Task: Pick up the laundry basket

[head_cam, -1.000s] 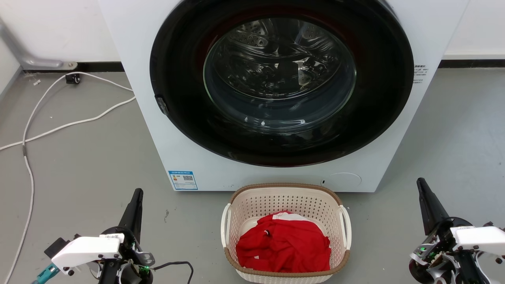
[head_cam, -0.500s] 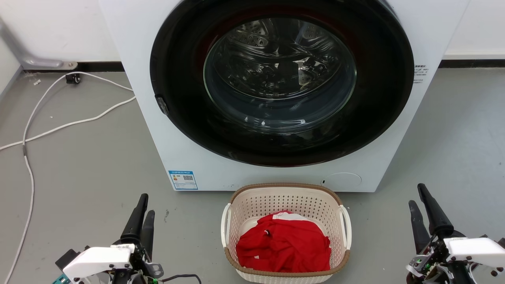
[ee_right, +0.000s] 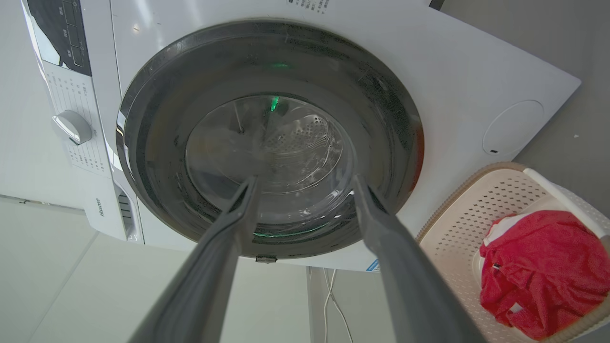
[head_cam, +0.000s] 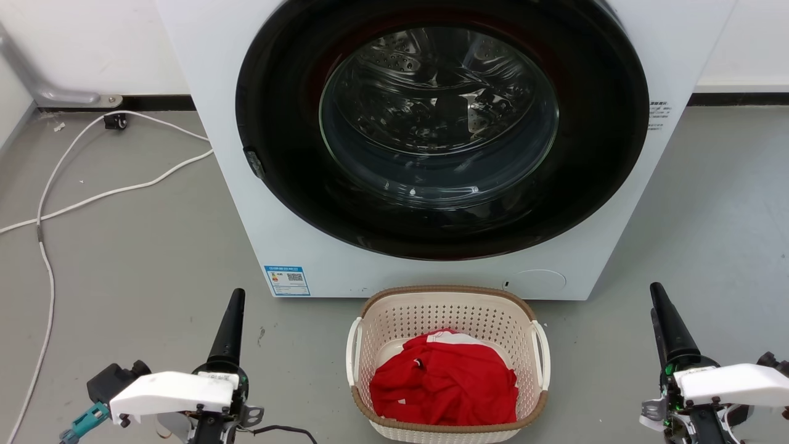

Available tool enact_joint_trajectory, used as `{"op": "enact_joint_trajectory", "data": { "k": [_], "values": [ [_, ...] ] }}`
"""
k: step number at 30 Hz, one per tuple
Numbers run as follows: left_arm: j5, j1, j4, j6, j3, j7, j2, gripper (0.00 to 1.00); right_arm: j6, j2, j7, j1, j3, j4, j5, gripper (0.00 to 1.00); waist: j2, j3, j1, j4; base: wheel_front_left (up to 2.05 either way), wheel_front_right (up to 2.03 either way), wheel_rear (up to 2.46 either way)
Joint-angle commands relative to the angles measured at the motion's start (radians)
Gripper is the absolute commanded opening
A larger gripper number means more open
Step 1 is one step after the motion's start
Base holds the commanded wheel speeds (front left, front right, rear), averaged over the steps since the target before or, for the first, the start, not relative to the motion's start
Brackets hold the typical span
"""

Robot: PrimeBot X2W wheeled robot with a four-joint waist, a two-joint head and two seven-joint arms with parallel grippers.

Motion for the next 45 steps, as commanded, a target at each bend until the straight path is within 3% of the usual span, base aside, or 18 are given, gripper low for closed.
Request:
{"op": "enact_joint_trajectory", "data": {
  "k": [1, 19, 45],
  "values": [
    [0.06, -0.03, -0.027, -0.001, -0.009, -0.012, 0.004, 1.0, 0.001, -0.004, -0.013, -0.019, 0.0, -0.026, -0.067, 1.0, 0.0, 0.0, 0.0, 0.0, 0.0, 0.0, 0.0],
    [0.425, -0.023, -0.043, 0.022, -0.07, -0.079, 0.003, 1.0, 0.001, 0.003, -0.065, -0.011, 0.0, -0.056, -0.518, 1.0, 0.0, 0.002, 0.0, 0.003, 0.0, 0.0, 0.0],
    [0.812, -0.041, 0.009, 0.039, -0.145, -0.156, 0.002, 1.0, 0.002, 0.006, -0.057, 0.013, 0.002, -0.097, -0.889, 1.0, 0.0, 0.004, 0.0, 0.004, 0.0, 0.0, 0.0]
  ]
}}
